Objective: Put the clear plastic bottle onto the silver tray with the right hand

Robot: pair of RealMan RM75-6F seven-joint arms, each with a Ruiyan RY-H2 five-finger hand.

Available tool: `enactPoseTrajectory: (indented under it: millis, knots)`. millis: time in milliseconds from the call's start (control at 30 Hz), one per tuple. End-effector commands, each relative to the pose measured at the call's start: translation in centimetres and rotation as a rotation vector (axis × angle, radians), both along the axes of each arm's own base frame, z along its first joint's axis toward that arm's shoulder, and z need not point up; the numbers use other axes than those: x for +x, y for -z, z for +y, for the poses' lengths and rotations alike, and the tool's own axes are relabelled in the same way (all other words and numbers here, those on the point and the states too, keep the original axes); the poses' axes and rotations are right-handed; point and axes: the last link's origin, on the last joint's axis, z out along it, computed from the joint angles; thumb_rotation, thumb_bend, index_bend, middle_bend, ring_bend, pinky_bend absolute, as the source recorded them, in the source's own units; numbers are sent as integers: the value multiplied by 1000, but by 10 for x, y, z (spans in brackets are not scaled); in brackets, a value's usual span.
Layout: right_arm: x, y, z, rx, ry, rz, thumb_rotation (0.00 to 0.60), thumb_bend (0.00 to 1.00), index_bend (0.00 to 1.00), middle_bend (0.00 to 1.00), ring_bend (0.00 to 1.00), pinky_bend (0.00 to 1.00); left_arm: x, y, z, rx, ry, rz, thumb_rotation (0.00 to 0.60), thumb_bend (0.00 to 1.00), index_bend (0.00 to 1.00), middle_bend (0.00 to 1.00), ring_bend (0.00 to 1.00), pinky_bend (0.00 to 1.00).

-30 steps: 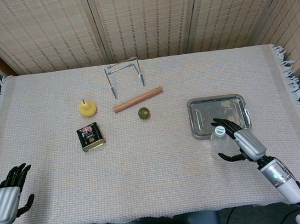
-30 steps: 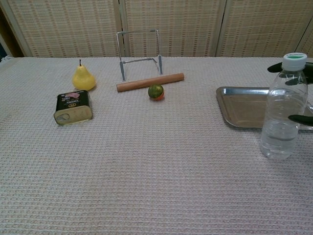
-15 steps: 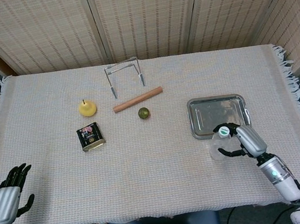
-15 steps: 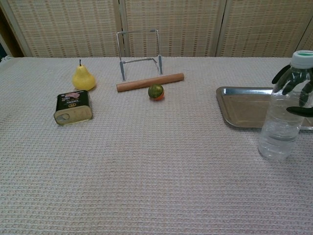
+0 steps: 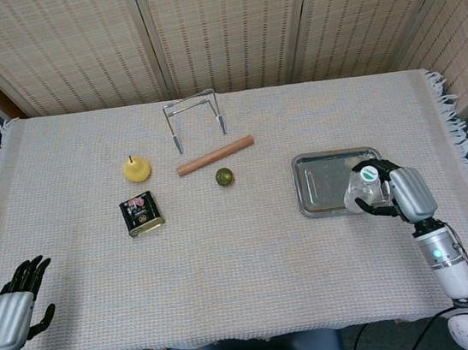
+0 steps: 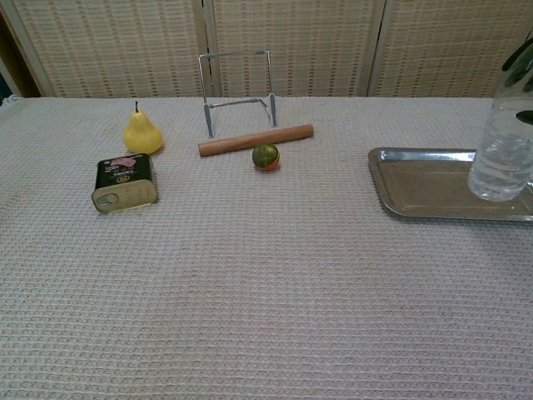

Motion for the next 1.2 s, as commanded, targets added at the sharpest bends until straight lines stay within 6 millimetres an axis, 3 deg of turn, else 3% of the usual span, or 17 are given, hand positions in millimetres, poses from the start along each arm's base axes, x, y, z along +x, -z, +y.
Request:
enactPoseTrajectory:
  millis: [33,233,367,467,533,733,967,1200]
  knots:
    - [7,7,0,57,-13,-93,600,41,627,491,338,503,0,1,0,-3,1,4,600,415,37,0,12,288]
    - [25,20,3,370,-29,-452,600,40,627,491,338,506,0,1,0,-4,1,6,600,415,37,0,12,288]
    - [23,16,5,486,-26,-594,600,41,627,491,338,507,-1,0,1,-2,-4,3,600,416,37,0,12,288]
    - [13,10,1,417,-46,-494,600,41,627,491,339,508,-1,1,1,-4,-7,3,600,417,36,0,12,289]
    - [8,8,-3,276,-62,-363,600,40,627,492,339,514,0,1,1,-8,-6,3,600,417,36,0,12,289]
    - [11,9,-4,-65,-68,-59,600,41,627,491,339,531,0,2,1,-17,-7,8,600,416,36,0,13,289]
    - [9,17,-1,-166,-44,113,600,41,627,491,338,531,0,3,1,-21,-12,10,600,418,37,0,13,290]
    - [8,24,2,-102,-36,82,600,41,627,491,338,531,0,3,1,-24,-14,11,600,417,37,0,14,291]
